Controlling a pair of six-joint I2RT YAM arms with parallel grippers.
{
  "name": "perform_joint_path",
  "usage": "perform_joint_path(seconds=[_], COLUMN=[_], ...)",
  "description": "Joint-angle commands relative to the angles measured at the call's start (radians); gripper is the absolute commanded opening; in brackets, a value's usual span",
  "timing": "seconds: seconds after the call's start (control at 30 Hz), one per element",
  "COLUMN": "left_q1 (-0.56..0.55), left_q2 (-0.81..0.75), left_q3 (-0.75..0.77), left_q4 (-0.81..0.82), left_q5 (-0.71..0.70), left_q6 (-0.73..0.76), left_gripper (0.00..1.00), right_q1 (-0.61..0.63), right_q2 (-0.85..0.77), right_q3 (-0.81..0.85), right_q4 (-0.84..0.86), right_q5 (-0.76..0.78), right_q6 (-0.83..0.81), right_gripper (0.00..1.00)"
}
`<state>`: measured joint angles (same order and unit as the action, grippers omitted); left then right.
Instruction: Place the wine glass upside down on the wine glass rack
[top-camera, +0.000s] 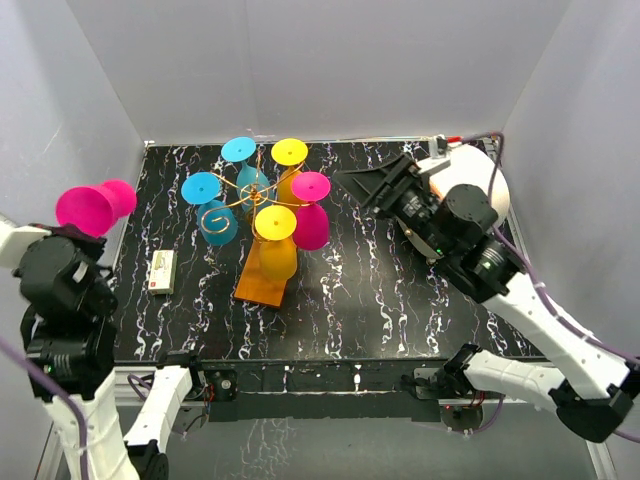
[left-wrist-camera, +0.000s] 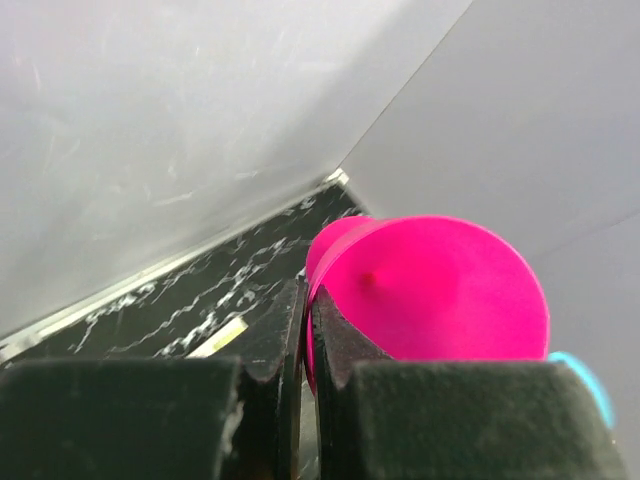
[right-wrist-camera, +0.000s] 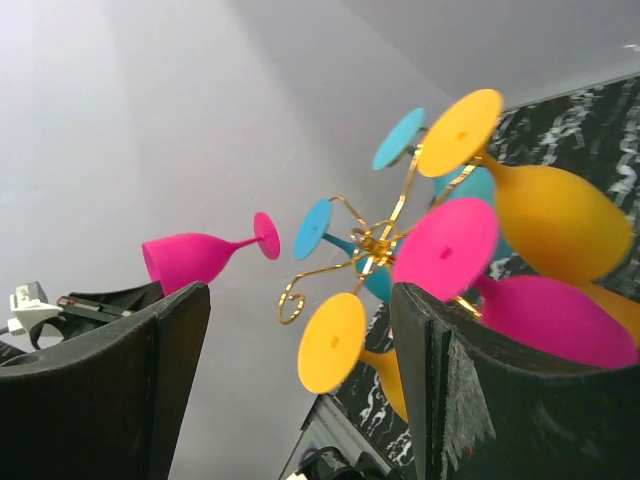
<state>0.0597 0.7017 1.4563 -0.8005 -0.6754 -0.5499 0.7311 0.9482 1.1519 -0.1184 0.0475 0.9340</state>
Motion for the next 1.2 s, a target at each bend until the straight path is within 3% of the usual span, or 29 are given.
perform_joint_path(seconds=[0.0,0.13,0.33,0.57,0.77,0.97,1.17], left_q1=[0.003,0.002,0.002,0.003,0.003,0.003,0.003], left_q2=[-0.027,-0.052,-0.093,-0.163,-0.208,-0.225,-0.226], left_q3=[0.093,0.126,0.127,0.021,-0.08,-0.145,-0.189], left_q4=[0.069,0.137,0.262,0.469,0.571,0.657,0.711], left_q5=[0.035,0.117,0.288,0.499,0.57,0.671,0.739], left_q6=[-0.039,-0.075,-0.122,-0.114,-0.099,-0.101,-0.108], left_gripper=[0.0,0.0,0.0,0.0,0.0,0.0,0.0], right_q1=[0.003,0.033,0.196,0.327,0.37,0.398,0.432], right_q2=[0.106,0.201,0.344,0.463,0.52,0.563,0.595], right_q3=[0.07,0.098,0.215,0.294,0.362,0.425,0.471], right_q4=[0.283,0.429,0.507,0.602,0.6,0.541,0.495], right_q5=[-0.199,-0.235,-0.111,0.048,0.133,0.202,0.268], right_q6=[0.016,0.092,0.115,0.307,0.401,0.449,0.481], right_gripper=[0.7,0.69,0.63,0.56,0.55,0.65,0.59])
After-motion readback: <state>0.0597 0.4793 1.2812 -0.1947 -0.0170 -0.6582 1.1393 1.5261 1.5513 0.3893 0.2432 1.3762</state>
